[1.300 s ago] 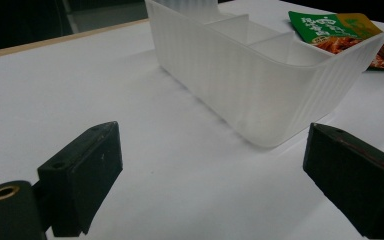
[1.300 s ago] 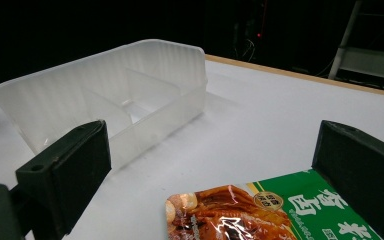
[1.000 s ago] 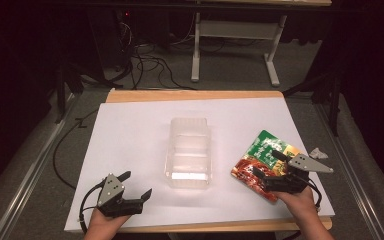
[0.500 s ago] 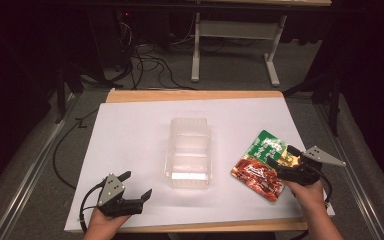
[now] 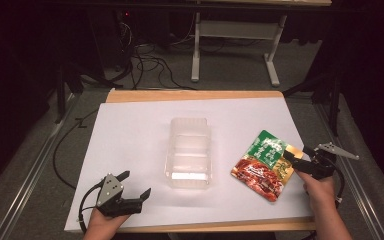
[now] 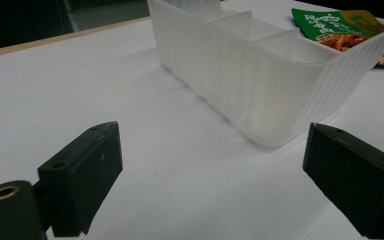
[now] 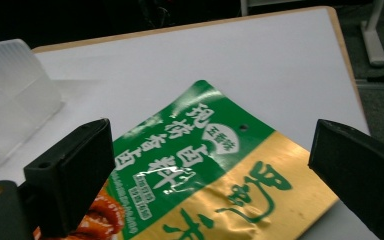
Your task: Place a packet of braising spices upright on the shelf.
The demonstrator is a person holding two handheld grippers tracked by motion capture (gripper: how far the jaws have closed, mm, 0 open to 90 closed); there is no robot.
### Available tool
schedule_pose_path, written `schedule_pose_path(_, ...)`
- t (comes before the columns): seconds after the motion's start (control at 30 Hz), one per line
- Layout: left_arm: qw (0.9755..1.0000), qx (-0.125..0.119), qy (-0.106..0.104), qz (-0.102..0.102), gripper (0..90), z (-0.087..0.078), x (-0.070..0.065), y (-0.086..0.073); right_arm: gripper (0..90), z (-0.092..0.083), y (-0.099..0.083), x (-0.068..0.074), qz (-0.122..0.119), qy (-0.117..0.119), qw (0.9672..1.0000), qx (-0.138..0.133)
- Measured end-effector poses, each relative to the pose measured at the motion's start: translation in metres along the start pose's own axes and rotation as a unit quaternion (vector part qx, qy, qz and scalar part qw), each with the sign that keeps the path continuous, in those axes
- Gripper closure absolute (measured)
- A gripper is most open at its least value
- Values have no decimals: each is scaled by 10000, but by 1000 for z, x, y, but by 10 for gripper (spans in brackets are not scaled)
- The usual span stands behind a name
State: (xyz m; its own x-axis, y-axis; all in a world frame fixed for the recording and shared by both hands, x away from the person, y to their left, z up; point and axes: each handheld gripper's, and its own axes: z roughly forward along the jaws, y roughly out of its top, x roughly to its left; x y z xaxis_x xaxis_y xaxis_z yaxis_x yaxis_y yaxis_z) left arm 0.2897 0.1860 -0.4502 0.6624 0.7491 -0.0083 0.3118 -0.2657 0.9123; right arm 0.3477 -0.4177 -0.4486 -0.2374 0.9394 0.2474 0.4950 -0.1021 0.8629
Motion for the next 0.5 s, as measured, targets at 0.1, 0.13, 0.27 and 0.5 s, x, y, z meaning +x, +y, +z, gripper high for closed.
schedule_pose_path(0.1, 10000, 19, -21, 6, 94, 1, 0, 0, 48, -1, -2, -11, 149, -70, 9999, 47)
schedule_pose_path(0.13, 10000, 35, -39, 3, 94, 2, 0, 0, 48, -1, -3, -14, 200, -87, 9997, 64)
schedule_pose_path(0.27, 9999, 90, -67, 16, 94, 4, -1, -1, 43, 0, -6, -25, 415, -108, 9990, 141)
schedule_pose_path(0.5, 9999, 94, -64, 10, 94, 5, 0, -2, 12, 8, -4, -29, 470, -60, 9986, 241)
